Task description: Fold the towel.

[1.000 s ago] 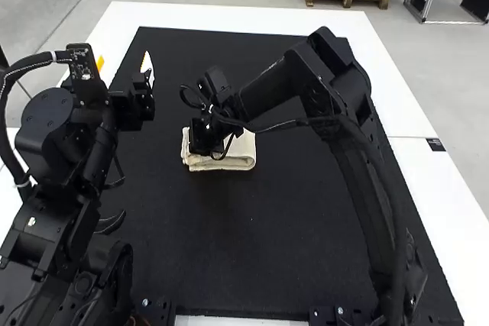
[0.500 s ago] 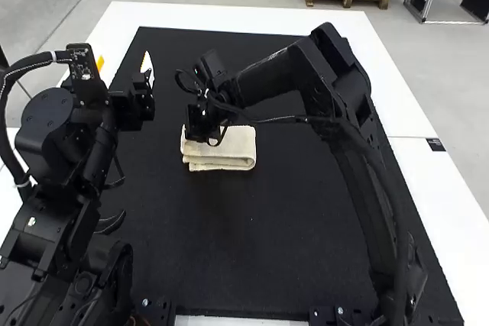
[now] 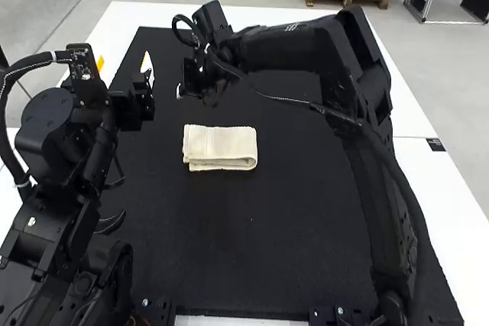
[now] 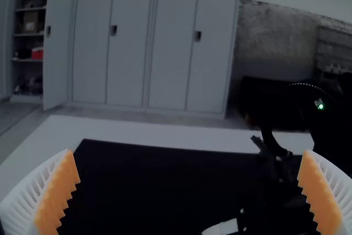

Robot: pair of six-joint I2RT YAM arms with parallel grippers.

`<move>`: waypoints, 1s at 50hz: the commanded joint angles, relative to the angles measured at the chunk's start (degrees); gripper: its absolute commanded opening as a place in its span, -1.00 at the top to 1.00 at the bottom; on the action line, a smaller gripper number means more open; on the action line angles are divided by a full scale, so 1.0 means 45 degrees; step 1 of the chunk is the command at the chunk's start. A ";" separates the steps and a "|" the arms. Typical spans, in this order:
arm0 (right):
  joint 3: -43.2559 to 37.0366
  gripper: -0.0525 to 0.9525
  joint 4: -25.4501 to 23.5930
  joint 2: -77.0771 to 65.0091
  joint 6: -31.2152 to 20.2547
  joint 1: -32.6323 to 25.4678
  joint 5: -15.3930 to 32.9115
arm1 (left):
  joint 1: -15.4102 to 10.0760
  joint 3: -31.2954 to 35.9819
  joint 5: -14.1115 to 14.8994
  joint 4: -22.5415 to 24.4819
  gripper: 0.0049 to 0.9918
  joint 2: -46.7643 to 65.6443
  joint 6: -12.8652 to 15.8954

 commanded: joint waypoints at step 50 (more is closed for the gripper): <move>-1.2290 0.90 0.2533 -2.0871 -0.3567 -0.8928 0.3372 | 0.1285 -0.0390 -0.1324 0.2914 -0.88 -0.0270 0.1520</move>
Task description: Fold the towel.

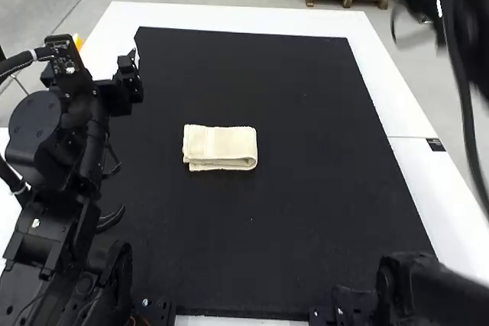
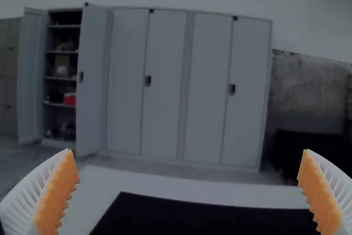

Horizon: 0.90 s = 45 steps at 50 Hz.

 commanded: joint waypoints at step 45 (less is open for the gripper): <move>-1.2247 0.91 0.4306 -0.9634 -0.2030 -0.1357 0.0748 | 0.0758 -0.3878 0.0991 0.0442 -0.91 -0.0236 0.1876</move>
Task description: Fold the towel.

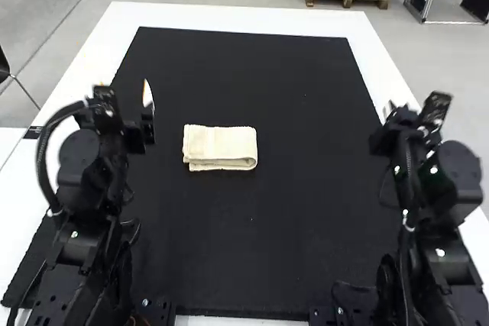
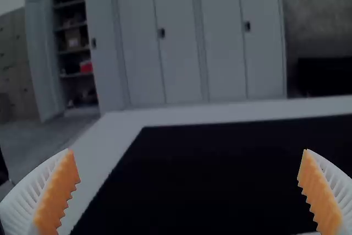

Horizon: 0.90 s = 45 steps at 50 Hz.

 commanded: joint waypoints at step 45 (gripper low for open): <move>-0.0610 -0.94 -0.3597 -0.0104 -0.0526 -0.2355 -0.0800 | 0.0386 -0.0070 0.0102 -0.2067 -0.93 -0.0192 -0.0990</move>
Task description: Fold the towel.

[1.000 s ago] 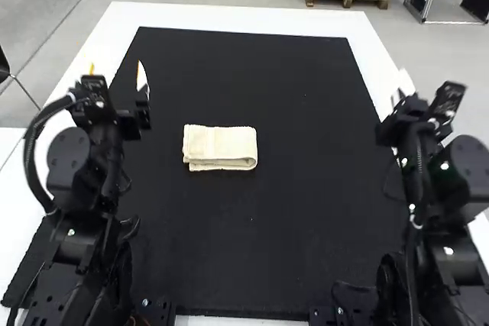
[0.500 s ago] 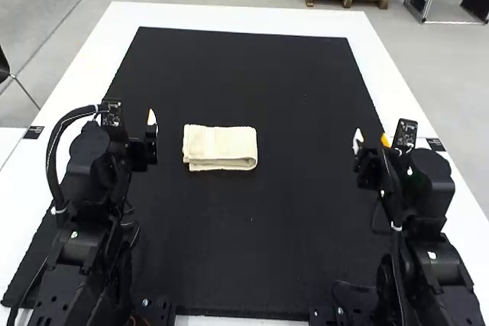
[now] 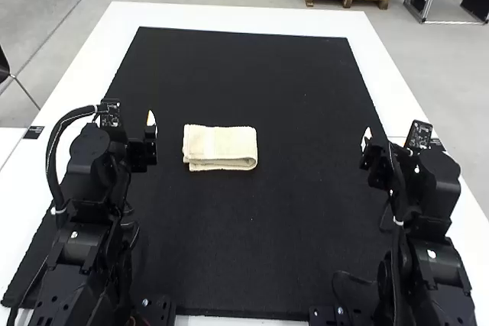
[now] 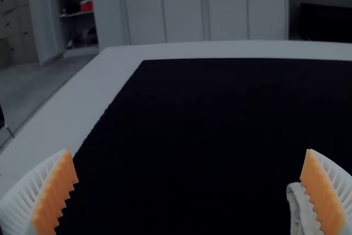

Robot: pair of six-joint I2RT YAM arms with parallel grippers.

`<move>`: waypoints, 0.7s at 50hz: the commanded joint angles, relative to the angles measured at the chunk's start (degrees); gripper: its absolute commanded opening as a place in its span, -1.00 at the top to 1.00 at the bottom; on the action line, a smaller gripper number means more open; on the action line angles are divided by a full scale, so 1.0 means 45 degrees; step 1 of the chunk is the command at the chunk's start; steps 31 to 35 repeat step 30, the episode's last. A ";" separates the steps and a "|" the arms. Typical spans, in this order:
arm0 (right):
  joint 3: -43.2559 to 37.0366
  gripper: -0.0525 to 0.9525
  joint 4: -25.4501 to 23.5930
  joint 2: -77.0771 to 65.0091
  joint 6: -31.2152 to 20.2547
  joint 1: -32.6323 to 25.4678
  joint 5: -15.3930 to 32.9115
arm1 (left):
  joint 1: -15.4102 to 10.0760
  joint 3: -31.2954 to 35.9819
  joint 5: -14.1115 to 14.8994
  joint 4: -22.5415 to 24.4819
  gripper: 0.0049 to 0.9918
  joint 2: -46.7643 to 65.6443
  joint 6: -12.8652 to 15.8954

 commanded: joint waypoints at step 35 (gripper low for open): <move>-0.0075 -0.94 -0.0100 -0.0104 -0.0221 -0.0130 -0.0339 | 0.0095 -0.0066 0.0102 0.0066 -0.93 -0.0187 -0.0297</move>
